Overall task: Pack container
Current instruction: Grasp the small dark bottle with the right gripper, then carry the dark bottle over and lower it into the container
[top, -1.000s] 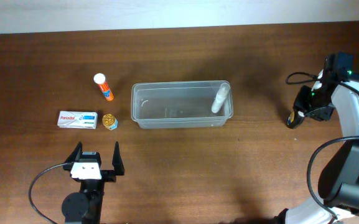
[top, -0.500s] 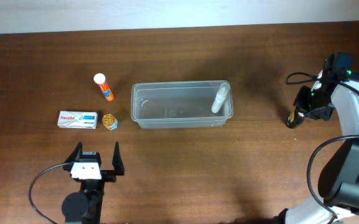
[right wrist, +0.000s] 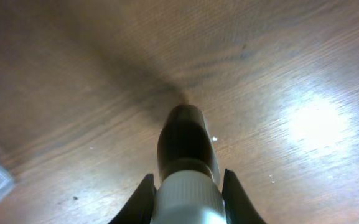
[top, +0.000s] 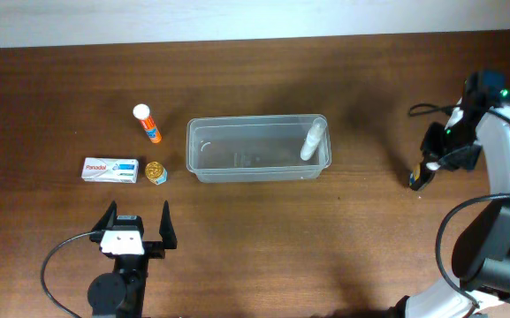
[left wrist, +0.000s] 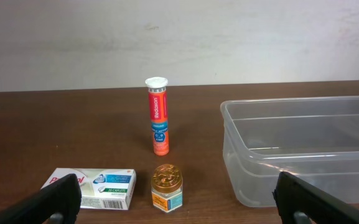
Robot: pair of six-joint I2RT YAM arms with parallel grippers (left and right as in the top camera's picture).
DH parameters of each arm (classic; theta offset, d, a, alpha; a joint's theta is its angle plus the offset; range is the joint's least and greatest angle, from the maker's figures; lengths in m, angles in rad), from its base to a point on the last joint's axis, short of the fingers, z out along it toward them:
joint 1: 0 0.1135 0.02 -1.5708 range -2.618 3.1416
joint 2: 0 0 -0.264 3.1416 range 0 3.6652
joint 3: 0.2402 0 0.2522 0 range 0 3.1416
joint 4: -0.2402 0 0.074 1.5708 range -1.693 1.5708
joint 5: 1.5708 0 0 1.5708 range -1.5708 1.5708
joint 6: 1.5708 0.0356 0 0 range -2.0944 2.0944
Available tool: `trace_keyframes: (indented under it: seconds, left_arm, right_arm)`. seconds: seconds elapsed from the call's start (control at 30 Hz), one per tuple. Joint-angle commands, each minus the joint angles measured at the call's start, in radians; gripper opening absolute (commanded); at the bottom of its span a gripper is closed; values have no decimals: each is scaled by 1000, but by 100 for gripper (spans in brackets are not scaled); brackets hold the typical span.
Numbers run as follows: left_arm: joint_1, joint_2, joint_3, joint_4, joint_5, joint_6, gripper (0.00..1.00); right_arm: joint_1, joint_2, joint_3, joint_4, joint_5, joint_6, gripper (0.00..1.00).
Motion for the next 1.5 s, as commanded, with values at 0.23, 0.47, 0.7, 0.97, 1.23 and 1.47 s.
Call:
trace_keyframes:
  seconds: [0.23,0.47,0.7,0.97,1.23,1.47]
  left_arm:
    - [6,-6,-8,0,-3,-3,100]
    - [6,-6,-8,0,-3,-3,100]
    - [6,-6,-8,0,-3,-3,100]
    - [6,-6,-8,0,-3,-3,100]
    - [6,-6,-8,0,-3,-3,100]
    - [6,-6,-8,0,-3,-3,100]
  right_arm:
    - [91,-33,401,-253,-28,-42,15]
    - [272,-41,622,-383,-32,-28,16]
    - [494,-42,715,-418,-31,47,16]
    - [679,-38,706,-395,52,160,16]
    - [767,-2,678,-396,109,201,17]
    - [773,23,558,-341,109,219,17]
